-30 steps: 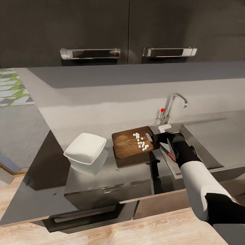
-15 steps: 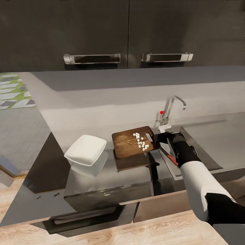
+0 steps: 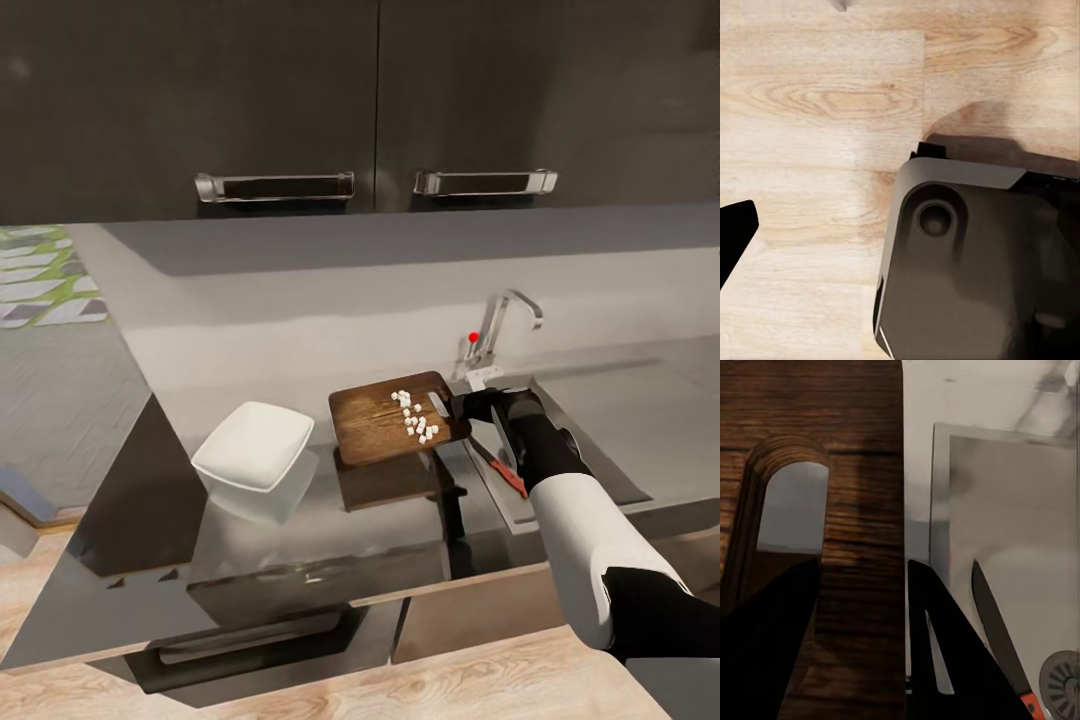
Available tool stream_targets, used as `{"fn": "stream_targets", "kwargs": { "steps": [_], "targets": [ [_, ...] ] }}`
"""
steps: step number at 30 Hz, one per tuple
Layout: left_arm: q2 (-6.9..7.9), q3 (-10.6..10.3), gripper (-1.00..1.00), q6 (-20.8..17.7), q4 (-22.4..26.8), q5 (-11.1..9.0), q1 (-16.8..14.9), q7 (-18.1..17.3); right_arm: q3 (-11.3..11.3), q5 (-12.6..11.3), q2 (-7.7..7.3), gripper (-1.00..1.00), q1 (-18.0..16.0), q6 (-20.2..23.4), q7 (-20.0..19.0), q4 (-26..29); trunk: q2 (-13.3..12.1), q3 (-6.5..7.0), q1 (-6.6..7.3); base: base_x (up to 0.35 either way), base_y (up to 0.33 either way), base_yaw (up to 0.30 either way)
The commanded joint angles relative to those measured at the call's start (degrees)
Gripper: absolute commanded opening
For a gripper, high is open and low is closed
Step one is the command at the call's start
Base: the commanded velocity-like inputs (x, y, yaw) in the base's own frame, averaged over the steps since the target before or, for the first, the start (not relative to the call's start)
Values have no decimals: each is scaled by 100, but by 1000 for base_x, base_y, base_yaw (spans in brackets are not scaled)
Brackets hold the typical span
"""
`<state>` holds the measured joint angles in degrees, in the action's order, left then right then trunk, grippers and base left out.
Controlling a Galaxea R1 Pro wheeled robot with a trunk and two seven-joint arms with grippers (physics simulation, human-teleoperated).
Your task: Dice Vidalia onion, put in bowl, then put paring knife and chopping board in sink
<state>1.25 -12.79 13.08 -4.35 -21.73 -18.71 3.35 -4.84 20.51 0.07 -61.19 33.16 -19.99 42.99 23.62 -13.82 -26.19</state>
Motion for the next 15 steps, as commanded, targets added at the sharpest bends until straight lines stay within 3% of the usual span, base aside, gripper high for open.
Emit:
{"fn": "stream_targets", "kwargs": {
  "steps": [1,7,15],
  "targets": [
    [-3,-48,100,33,-22,-33,-10,4,-17,58,2,-100,-3,20,-49,8,10,-1,-3,0,0,0],
    [-2,-48,100,36,-22,-33,-10,3,-6,81,8,-100,-1,56,-49,8,10,51,-3,0,0,0],
    [-2,-48,100,35,-22,-33,-10,3,229,85,3,-100,-6,193,-49,8,10,116,-3,0,10,0]
  ]
}}
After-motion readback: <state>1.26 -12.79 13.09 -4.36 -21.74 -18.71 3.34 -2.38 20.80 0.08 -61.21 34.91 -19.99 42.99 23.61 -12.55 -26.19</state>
